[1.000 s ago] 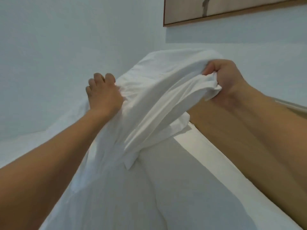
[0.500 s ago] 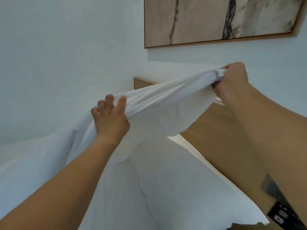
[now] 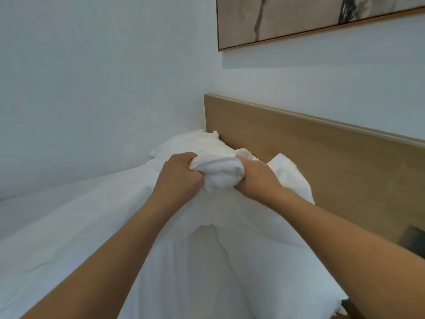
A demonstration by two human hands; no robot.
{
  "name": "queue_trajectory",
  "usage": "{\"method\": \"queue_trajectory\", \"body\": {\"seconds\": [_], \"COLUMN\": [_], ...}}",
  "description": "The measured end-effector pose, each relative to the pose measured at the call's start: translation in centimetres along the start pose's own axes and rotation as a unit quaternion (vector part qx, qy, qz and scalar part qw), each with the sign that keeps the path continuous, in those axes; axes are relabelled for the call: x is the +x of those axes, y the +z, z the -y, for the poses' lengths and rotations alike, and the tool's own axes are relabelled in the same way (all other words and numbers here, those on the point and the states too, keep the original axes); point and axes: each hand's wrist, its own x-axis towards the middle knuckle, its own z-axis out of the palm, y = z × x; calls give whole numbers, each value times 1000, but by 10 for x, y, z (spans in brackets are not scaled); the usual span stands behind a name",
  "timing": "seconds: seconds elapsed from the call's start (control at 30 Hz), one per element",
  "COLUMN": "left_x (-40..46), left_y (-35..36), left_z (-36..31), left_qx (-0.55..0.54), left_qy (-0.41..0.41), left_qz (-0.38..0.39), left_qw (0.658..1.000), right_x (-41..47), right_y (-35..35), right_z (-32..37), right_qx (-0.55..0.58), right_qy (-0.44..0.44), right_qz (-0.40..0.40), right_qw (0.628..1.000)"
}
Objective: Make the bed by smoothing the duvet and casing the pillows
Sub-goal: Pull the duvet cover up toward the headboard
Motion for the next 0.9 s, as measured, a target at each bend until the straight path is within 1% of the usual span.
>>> {"method": "queue_trajectory", "body": {"seconds": [0.03,0.07,0.1,0.13,0.17,0.2,0.23,0.3,0.4,0.47,0.53,0.57,0.6,0.63,0.67,0.7,0.73,0.77,0.8,0.83,0.87,0.9], "left_x": [-8,-17,-26,-32,-33,-29,-20,6,51,88,115,119,117,109,98,82,62,37,13,1,3,16], "left_y": [-3,-4,-3,-2,-3,-9,-20,-57,-136,-195,-247,-262,-265,-255,-234,-203,-167,-131,-102,-82,-72,-72], "left_z": [6,18,33,52,67,79,85,86,48,-4,-67,-95,-113,-120,-109,-83,-49,-10,25,47,54,51], "left_qx": [25,94,186,252,273,272,270,296,341,358,333,328,350,408,443,438,394,330,292,292,288,294], "left_qy": [10,14,1,-29,-64,-86,-95,-88,-56,-6,44,79,115,140,144,106,29,-60,-108,-102,-94,-85], "left_qz": [-38,-78,-110,-133,-145,-152,-159,-177,-215,-248,-312,-334,-335,-305,-239,-132,2,137,226,282,293,240], "left_qw": [999,992,976,958,949,946,945,934,913,900,889,880,867,849,852,883,919,932,923,908,907,921], "right_x": [14,29,41,51,57,61,65,73,90,108,128,136,141,140,134,124,112,98,84,70,59,55], "right_y": [-8,-21,-38,-54,-69,-83,-93,-116,-164,-200,-220,-224,-224,-218,-208,-194,-177,-155,-131,-110,-97,-98], "right_z": [13,24,37,49,58,65,67,62,60,67,74,72,65,55,42,29,16,6,2,-3,-9,-12], "right_qx": [28,33,31,20,-5,-42,-77,-113,-151,-168,-185,-198,-212,-233,-268,-320,-381,-428,-453,-467,-474,-475], "right_qy": [17,23,11,-18,-56,-82,-93,-85,-75,-64,-39,-16,6,20,27,22,13,-6,-36,-64,-84,-89], "right_qz": [-52,-88,-113,-134,-149,-153,-157,-176,-216,-266,-313,-327,-330,-323,-306,-277,-229,-171,-115,-65,-28,-9], "right_qw": [998,995,993,991,987,984,980,974,962,947,931,924,920,917,913,906,896,887,883,879,876,876]}}
